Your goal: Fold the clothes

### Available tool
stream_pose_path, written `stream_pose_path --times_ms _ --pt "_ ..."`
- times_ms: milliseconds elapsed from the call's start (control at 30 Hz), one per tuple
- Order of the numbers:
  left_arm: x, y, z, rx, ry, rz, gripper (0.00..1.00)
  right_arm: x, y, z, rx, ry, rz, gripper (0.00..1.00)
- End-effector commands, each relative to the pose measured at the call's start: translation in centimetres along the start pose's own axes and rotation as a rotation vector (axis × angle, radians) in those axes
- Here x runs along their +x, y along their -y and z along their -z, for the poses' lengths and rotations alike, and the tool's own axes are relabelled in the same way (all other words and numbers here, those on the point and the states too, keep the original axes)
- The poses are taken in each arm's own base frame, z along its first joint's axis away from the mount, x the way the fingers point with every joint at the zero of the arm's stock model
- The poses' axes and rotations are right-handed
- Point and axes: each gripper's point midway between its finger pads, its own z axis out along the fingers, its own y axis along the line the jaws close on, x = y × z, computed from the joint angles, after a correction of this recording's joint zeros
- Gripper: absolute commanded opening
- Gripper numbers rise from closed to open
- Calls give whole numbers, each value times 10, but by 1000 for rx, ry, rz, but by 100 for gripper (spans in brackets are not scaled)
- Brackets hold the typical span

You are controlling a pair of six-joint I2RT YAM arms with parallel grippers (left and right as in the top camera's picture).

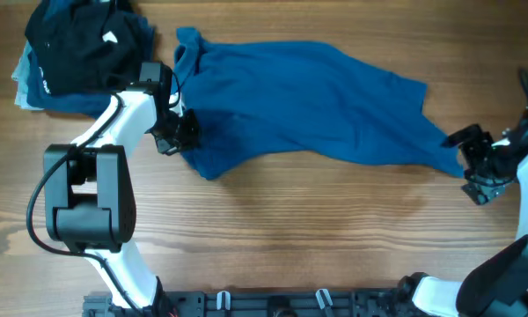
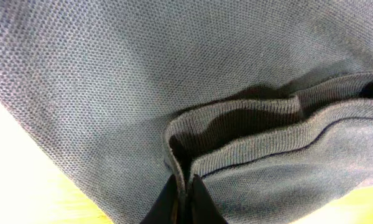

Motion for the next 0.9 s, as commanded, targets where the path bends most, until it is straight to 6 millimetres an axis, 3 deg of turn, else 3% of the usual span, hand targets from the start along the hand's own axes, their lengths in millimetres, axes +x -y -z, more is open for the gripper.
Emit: stream_pose_path --times_ms 0,167,433,633,867 --pt "2 -5 -6 0 -20 24 5 -18 16 1 -4 34 -71 100" --pt "1 -4 -6 3 -16 46 4 -19 28 -17 25 -10 -81 100" --pt "3 -4 -6 6 -24 47 4 -11 26 -55 -65 -47 -85 99" --pt "3 -4 -6 6 -24 47 4 -16 31 -62 -52 -10 -85 80" --pt "3 -4 -6 7 -23 47 4 -21 40 -76 -38 40 -92 79"
